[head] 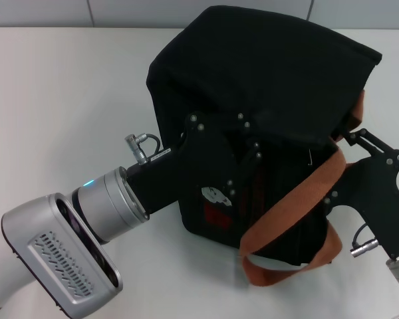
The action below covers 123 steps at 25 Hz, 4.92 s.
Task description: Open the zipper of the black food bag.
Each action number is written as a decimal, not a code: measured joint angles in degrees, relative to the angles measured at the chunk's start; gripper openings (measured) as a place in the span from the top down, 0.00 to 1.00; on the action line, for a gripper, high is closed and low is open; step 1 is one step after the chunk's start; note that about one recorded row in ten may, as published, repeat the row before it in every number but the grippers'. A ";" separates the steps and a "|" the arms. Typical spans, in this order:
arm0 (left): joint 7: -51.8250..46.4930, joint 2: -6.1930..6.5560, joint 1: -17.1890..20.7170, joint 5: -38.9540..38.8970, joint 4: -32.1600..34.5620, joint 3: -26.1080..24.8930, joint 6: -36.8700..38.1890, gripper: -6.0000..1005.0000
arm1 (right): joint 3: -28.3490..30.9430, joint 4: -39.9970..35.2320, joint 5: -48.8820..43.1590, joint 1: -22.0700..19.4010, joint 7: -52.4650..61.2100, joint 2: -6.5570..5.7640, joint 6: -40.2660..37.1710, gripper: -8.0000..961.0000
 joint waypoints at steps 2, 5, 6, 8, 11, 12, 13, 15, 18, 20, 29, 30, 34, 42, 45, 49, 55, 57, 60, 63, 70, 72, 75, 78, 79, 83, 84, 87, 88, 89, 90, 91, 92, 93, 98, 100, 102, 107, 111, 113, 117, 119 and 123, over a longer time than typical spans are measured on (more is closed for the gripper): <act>0.00 0.00 0.00 -0.01 -0.01 0.00 0.01 0.91 | -0.13 0.02 0.01 0.20 -0.01 0.00 0.07 0.71; 0.00 0.00 0.00 -0.02 -0.05 0.00 0.02 0.91 | -0.16 0.04 0.01 0.27 -0.02 0.00 0.18 0.72; 0.00 0.00 0.00 -0.02 -0.07 0.00 0.02 0.91 | -0.20 0.05 0.01 0.31 -0.03 0.00 0.23 0.72; 0.00 0.00 0.00 -0.03 -0.08 0.00 0.02 0.91 | -0.32 0.08 -0.11 0.36 -0.04 0.00 0.25 0.72; 0.00 0.00 0.00 -0.04 -0.16 0.00 0.02 0.91 | -0.46 0.17 -0.25 0.41 -0.05 0.00 0.26 0.73; 0.00 0.00 0.00 -0.03 -0.19 0.00 0.01 0.91 | -0.47 0.29 -0.29 0.41 -0.06 0.00 0.28 0.73; 0.00 0.00 0.00 -0.03 -0.19 0.00 0.01 0.91 | -0.47 0.29 -0.29 0.41 -0.06 0.00 0.28 0.73; 0.00 0.00 0.00 -0.04 -0.19 0.00 0.01 0.91 | -0.34 0.65 -0.29 0.43 -0.07 0.00 0.42 0.73; 0.00 0.00 0.00 -0.04 -0.18 0.00 0.00 0.91 | -0.11 1.00 -0.13 0.82 -0.08 0.00 0.78 0.74; 0.00 0.00 0.00 -0.05 -0.17 0.00 -0.02 0.91 | -0.08 1.11 -0.06 1.02 -0.14 0.00 1.01 0.74; 0.00 0.00 0.06 -0.05 -0.16 0.00 0.03 0.91 | 0.72 2.77 0.11 1.11 -4.26 0.00 1.89 0.99; 0.00 0.00 0.07 -0.04 -0.16 0.00 0.04 0.91 | 0.73 2.77 0.11 1.10 -4.27 0.00 2.07 0.99; 0.00 0.00 0.09 0.06 -0.17 -0.42 0.07 0.91 | 0.74 2.53 0.12 0.26 -4.29 0.00 3.19 0.99; -2.00 0.00 -0.04 0.07 -0.19 -2.65 -0.07 0.91 | 0.70 2.11 0.11 -6.53 -4.30 0.00 7.59 0.97; -2.75 0.00 -0.05 0.05 -0.01 -3.18 -0.12 0.91 | 0.71 1.37 0.11 -8.37 -4.30 0.00 8.62 0.97; -3.15 0.00 -0.01 -0.11 -0.08 -3.93 -0.30 0.91 | 0.68 -0.12 0.78 -11.24 -3.84 0.00 9.18 0.96; -12.55 0.00 1.50 -0.45 -2.20 -10.50 -1.67 0.91 | 0.55 -0.35 0.95 -13.57 1.55 -0.08 -2.44 0.95; -22.27 0.00 5.79 -0.43 -4.79 -17.91 -3.90 0.91 | 0.48 -1.50 0.95 -13.79 9.53 -0.42 -9.81 0.94; -27.24 0.00 8.44 -0.47 -5.20 -19.86 -4.84 0.90 | 0.32 -3.91 0.95 -13.43 16.59 -0.51 -13.73 0.84; -39.50 0.02 13.96 0.60 -3.57 -20.90 -6.05 0.90 | -0.10 -11.90 0.02 -10.48 36.53 -0.53 -19.02 0.71; -39.47 -0.02 12.23 7.97 -2.25 -20.34 -11.72 0.88 | -3.81 -22.26 -4.87 -5.34 56.57 -0.59 -21.63 0.46; -38.36 -0.02 11.95 8.36 -3.43 -21.23 -14.31 0.88 | -5.73 -25.12 -6.42 -4.04 60.56 -0.62 -22.82 0.42; -37.43 0.09 11.64 8.93 -3.45 -21.31 -13.27 0.84 | -8.45 -27.90 -7.48 -2.81 63.46 -0.68 -23.83 0.37; -39.27 0.73 11.80 10.23 -0.39 -20.48 -7.85 0.72 | -11.51 -29.38 -7.54 -1.93 64.18 -0.70 -23.81 0.33; -40.69 0.77 11.96 11.34 1.52 -20.32 -6.00 0.68 | -12.33 -29.58 -7.54 -1.56 64.32 -0.70 -23.58 0.31; -50.52 0.85 12.61 17.02 12.34 -20.14 2.30 0.52 | -13.70 -30.81 -7.61 -0.65 65.84 -0.70 -22.29 0.25; -52.78 0.85 12.75 18.34 15.25 -20.14 4.32 0.48 | -13.85 -31.08 -7.64 -0.50 66.30 -0.70 -22.14 0.24; -58.41 0.86 13.60 23.48 24.13 -20.07 12.33 0.41 | -14.19 -32.37 -8.26 0.00 68.14 -0.70 -22.06 0.16; -59.18 0.90 13.83 24.20 25.74 -20.04 13.53 0.39 | -14.21 -33.06 -8.91 0.32 69.11 -0.71 -22.06 0.16; -60.45 1.00 14.08 25.30 27.61 -19.77 15.23 0.37 | -14.23 -33.71 -9.73 0.67 69.95 -0.70 -22.06 0.16; -61.76 1.15 14.31 26.36 29.46 -19.13 16.86 0.35 | -14.24 -34.41 -10.79 1.07 70.87 -0.71 -22.06 0.16; -64.76 1.86 14.27 28.19 31.30 -15.01 18.76 0.33 | -14.25 -34.89 -12.03 1.55 71.64 -0.70 -22.06 0.16; -64.76 1.86 14.27 28.19 31.30 -15.01 18.76 0.31 | -14.26 -35.32 -13.03 2.02 72.26 -0.70 -22.07 0.16; -66.06 2.21 13.94 28.54 31.62 -12.03 18.95 0.29 | -14.26 -35.68 -14.02 2.53 72.85 -0.70 -22.05 0.16; -70.33 1.17 12.06 28.70 34.31 -2.22 18.25 0.21 | -14.30 -36.96 -17.44 4.37 75.40 -0.70 -21.62 0.16; -70.54 0.57 11.92 28.65 35.08 -2.00 17.82 0.21 | -14.30 -36.98 -17.63 4.61 75.44 -0.70 -21.52 0.16; -70.59 0.52 11.67 28.53 34.71 -1.96 17.45 0.20 | -14.30 -36.99 -17.63 4.67 75.45 -0.70 -21.48 0.16; -70.65 0.58 11.60 28.45 34.56 -2.18 17.42 0.20 | -14.29 -37.03 -17.52 4.71 75.45 -0.70 -21.36 0.16; -70.67 0.61 11.57 28.34 34.57 -2.29 17.43 0.20 | -14.26 -37.04 -17.42 4.84 75.43 -0.70 -20.79 0.16; -70.68 0.61 11.56 28.33 34.58 -2.29 17.43 0.20 | -14.23 -37.04 -17.40 4.87 75.39 -0.70 -20.63 0.16; -70.68 0.61 11.55 28.33 34.60 -2.28 17.44 0.20 | -14.19 -37.04 -17.37 4.91 75.25 -0.67 -20.43 0.16; -70.50 0.56 11.64 28.16 34.62 -2.33 17.46 0.20 | -14.14 -37.04 -17.35 4.90 75.23 -0.63 -20.29 0.16; -70.37 0.53 11.70 28.06 34.63 -2.34 17.49 0.20 | -13.82 -37.04 -17.33 4.78 75.09 -0.61 -20.19 0.16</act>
